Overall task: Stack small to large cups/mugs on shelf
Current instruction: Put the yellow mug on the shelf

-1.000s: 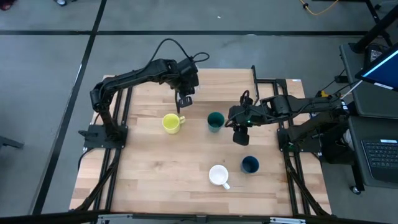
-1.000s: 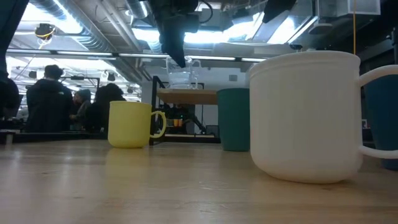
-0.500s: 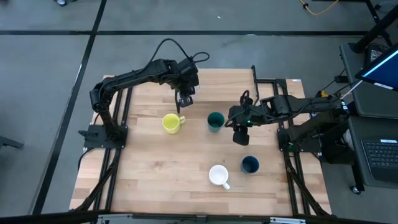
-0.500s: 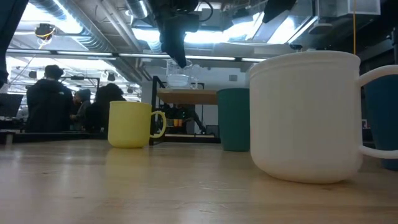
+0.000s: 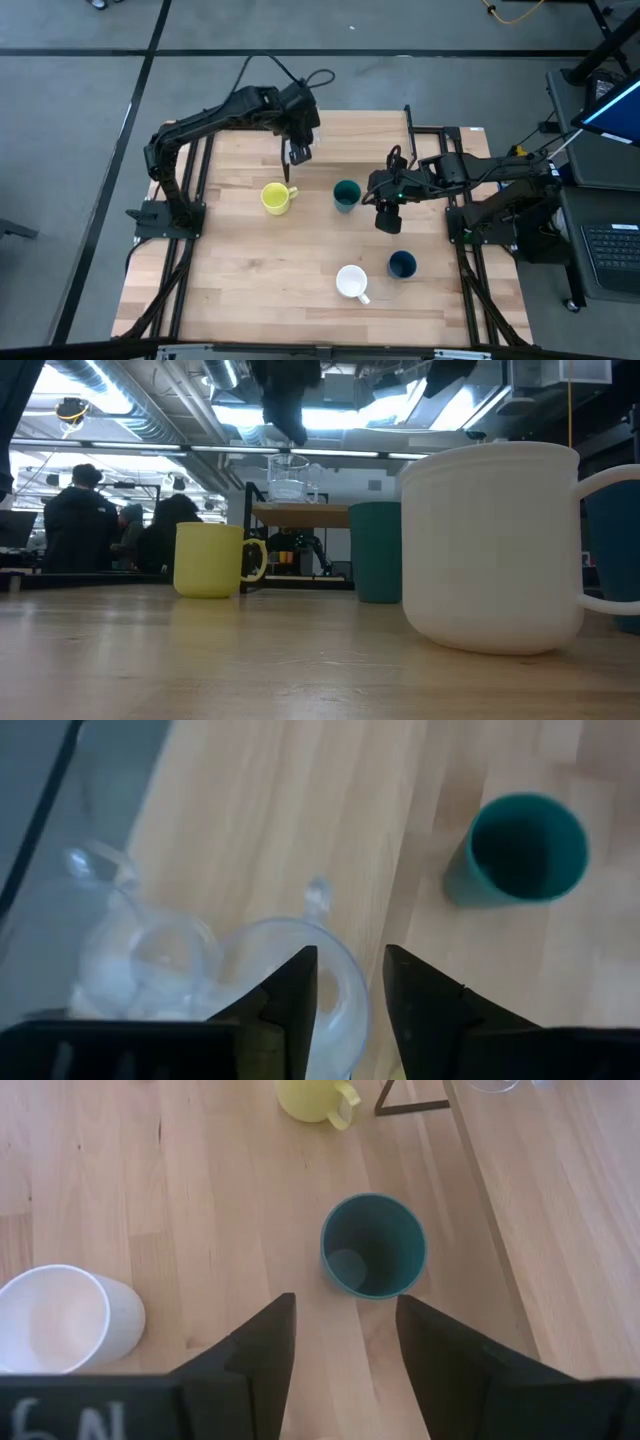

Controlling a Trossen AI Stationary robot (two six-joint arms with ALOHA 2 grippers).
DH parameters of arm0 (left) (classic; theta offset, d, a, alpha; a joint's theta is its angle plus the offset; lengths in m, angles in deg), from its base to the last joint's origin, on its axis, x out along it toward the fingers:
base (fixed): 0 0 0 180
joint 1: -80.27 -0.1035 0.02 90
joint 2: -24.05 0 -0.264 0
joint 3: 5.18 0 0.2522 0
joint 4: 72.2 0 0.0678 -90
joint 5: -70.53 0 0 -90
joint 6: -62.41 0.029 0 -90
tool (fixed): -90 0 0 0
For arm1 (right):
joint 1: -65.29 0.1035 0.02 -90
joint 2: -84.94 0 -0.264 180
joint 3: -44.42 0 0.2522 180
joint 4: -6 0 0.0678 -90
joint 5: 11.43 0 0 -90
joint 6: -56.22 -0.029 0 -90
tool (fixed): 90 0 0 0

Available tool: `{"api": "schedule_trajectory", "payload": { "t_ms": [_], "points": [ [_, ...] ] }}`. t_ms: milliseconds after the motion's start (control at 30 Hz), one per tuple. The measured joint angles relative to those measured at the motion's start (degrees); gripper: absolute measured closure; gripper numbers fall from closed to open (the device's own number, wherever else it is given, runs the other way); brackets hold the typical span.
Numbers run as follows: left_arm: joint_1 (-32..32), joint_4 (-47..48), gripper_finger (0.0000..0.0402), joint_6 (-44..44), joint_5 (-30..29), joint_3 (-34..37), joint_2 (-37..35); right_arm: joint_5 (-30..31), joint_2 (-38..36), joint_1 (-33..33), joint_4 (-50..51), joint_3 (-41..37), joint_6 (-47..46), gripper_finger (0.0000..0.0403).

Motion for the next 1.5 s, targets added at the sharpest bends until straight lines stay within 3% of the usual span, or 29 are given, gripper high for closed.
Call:
{"api": "schedule_trajectory", "payload": {
  "t_ms": [267,333,500,767,1033,1233,1500],
  "points": [
    [3.4,20.2,0.0289,-5.8,-0.1,-14.1,-0.1,0.0,0.0,0.0,0.0,0.0,-1.9,0.0226],
    [5.0,24.6,0.0289,-7.6,-0.1,-14.8,-0.5,0.0,0.0,0.0,0.0,0.0,-3.1,0.0226],
    [10.3,24.5,0.0289,-9.5,-0.3,-11.2,-5.1,0.0,0.0,0.0,0.1,0.0,-3.2,0.0226],
    [19.6,22.4,0.0289,-19.9,-12.6,3.9,-18.7,0.0,0.0,0.0,0.0,0.0,-3.2,0.0226],
    [27.4,8.7,0.0289,-32.4,-16.6,26.4,-30.5,0.0,0.0,0.0,-4.0,0.0,-2.9,0.0226],
    [30.8,-4.4,0.0289,-34.1,-16.8,40.7,-32.7,0.0,0.0,0.0,-5.7,0.0,-2.9,0.0226],
    [31.0,-22.9,0.0289,-34.0,-17.2,54.8,-32.0,0.0,0.0,0.0,-5.7,0.0,-2.8,0.0226]
  ]
}}
